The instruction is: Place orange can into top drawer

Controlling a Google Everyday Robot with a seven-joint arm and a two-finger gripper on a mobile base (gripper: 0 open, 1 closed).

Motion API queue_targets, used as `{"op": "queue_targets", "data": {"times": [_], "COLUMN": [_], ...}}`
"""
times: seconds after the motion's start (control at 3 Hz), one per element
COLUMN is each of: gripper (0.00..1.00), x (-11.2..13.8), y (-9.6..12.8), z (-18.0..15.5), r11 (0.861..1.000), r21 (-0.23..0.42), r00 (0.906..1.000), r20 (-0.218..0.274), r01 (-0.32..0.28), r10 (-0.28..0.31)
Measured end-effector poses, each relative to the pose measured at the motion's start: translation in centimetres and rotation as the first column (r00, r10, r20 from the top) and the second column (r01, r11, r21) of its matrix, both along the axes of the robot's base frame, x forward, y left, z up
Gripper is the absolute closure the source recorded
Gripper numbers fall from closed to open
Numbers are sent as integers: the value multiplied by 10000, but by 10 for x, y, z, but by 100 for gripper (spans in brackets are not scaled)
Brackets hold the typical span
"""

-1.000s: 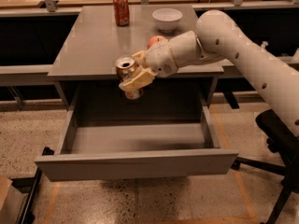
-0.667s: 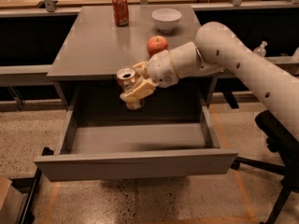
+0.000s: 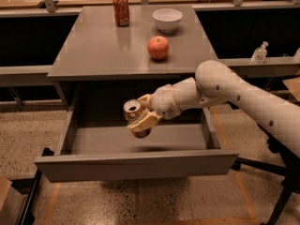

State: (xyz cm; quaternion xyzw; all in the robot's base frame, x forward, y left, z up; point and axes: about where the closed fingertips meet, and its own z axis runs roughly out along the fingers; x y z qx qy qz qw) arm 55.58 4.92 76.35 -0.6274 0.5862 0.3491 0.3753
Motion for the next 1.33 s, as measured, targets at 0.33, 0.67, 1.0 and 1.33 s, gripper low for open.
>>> {"op": "queue_targets", "data": {"times": [0.33,0.67,1.0,1.33], "gripper": [59,36,13,0], "x": [-7,-1,9,20], "y": [-6,-12,-12,-3], "z": [-41,-67,-76,-74], "r11": [9987,9924,9863,9796], "r21": [122,387,773,1415], "r00": [9986,9915,9846,9804], "r20": [177,538,859,1155], "r01": [496,1166,1455,1429], "r10": [-498,-1185,-1520,-1597]}}
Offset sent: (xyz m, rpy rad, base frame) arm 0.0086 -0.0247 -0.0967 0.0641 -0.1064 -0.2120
